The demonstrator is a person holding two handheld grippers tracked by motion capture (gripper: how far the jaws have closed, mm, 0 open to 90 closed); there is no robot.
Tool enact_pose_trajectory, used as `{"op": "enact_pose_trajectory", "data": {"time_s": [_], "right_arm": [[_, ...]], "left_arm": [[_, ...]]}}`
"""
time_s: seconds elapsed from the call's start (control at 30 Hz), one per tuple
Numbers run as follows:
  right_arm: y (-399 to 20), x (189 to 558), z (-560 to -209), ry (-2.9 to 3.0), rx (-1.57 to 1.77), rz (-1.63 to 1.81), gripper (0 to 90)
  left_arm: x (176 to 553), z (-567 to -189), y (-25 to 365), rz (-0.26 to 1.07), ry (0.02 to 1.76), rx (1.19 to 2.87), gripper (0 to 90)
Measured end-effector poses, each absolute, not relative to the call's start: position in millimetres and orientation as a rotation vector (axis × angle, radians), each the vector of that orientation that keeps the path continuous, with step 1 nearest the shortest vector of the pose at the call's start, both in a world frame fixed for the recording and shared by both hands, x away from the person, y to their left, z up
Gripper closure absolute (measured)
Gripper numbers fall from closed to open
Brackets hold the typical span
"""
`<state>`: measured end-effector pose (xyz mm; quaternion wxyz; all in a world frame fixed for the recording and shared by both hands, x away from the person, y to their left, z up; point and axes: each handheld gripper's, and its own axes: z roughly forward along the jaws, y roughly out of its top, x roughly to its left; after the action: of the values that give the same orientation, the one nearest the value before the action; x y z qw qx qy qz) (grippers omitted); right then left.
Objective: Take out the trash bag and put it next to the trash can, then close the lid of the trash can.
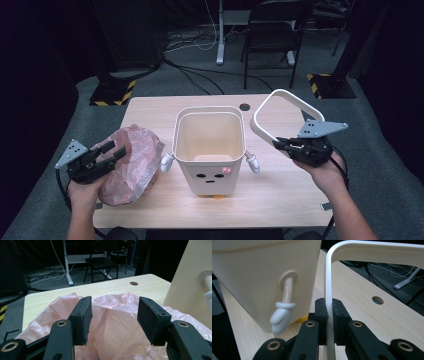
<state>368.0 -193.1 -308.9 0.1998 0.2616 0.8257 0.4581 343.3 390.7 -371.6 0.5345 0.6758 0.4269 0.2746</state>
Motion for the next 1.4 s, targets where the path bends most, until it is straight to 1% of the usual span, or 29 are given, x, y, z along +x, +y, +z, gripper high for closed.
{"op": "enact_pose_trajectory", "data": {"time_s": [0.97, 1.17, 1.4], "right_arm": [[-172.4, 355.8, -245.6, 2.315, 0.542, 1.33, 84.1], [-157.9, 352.7, -233.6, 2.334, 0.46, 1.343, 84.1], [-133.2, 350.7, -229.5, 2.387, 0.358, 1.355, 84.1]], "left_arm": [[343.6, -372.4, 391.9, 0.651, 1.022, 1.605, 45.4], [343.6, -372.5, 392.3, 0.65, 1.023, 1.602, 45.5], [343.3, -372.5, 392.5, 0.65, 1.023, 1.603, 45.5]]}}
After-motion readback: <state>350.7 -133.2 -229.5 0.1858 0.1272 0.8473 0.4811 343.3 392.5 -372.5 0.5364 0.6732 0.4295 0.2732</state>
